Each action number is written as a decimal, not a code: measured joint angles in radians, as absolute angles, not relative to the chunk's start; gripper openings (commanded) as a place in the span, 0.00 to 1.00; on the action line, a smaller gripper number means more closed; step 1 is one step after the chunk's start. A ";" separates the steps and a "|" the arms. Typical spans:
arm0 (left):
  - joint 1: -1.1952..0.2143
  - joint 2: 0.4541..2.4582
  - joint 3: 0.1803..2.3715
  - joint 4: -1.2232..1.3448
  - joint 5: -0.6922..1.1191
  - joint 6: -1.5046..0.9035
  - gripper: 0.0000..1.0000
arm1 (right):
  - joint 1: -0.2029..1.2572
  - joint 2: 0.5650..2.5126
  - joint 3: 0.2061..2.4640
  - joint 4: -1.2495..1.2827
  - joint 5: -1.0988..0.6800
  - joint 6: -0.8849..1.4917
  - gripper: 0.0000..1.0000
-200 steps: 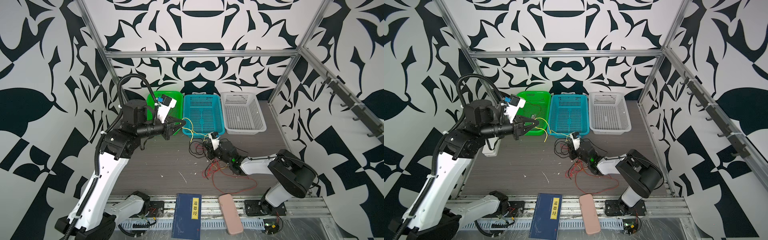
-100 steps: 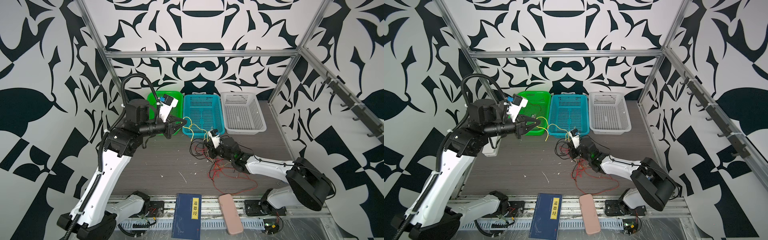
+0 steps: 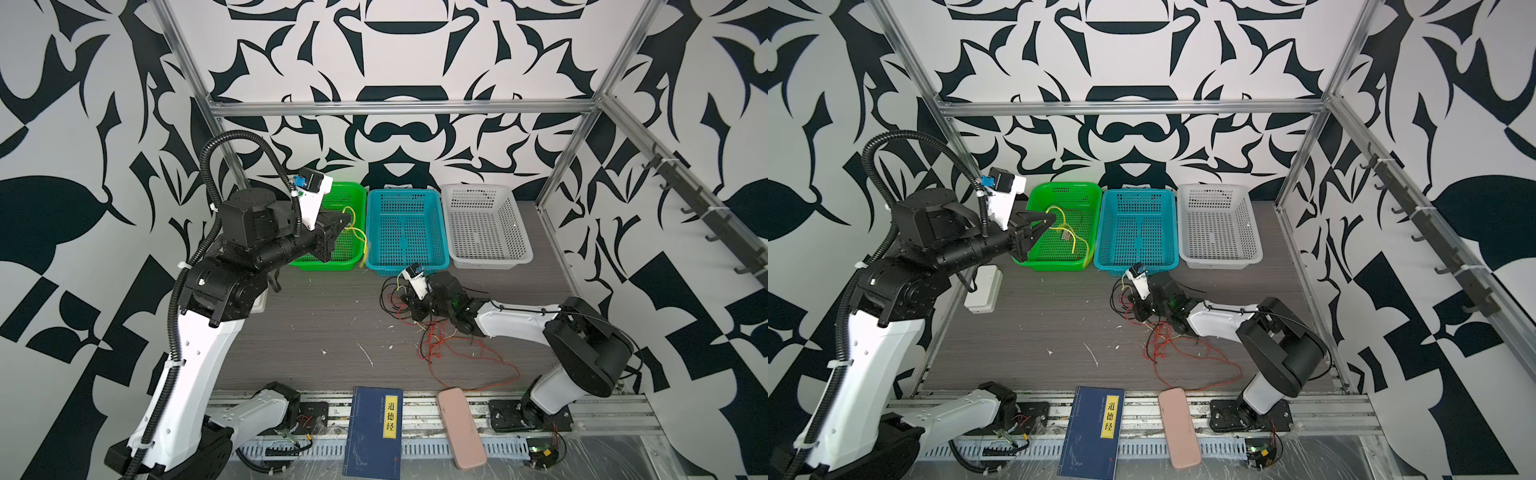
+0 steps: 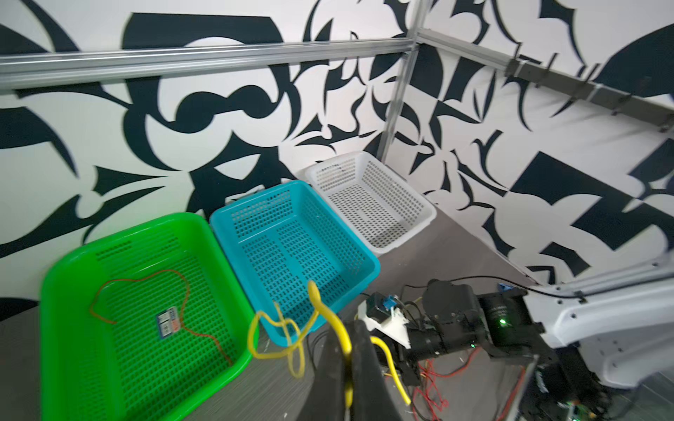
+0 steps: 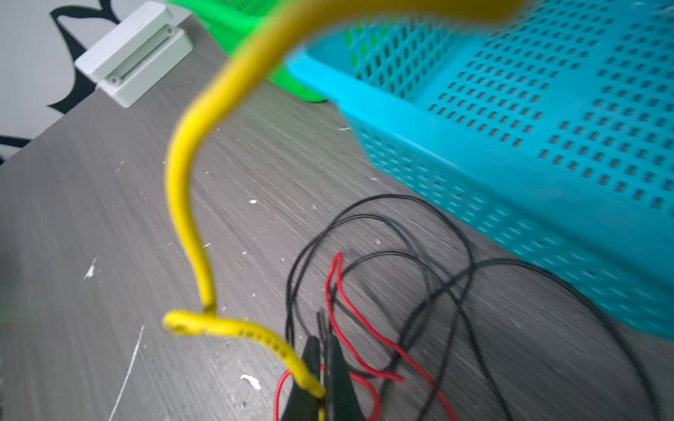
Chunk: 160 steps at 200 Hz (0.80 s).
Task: Untangle and sort cables by color
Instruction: Untie the cable.
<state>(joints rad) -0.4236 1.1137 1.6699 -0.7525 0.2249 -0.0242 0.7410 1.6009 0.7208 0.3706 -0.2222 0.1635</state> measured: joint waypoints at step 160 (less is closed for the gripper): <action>-0.423 1.477 1.736 -0.457 0.252 -0.072 0.00 | 0.741 1.485 0.876 0.082 -0.416 -0.001 0.60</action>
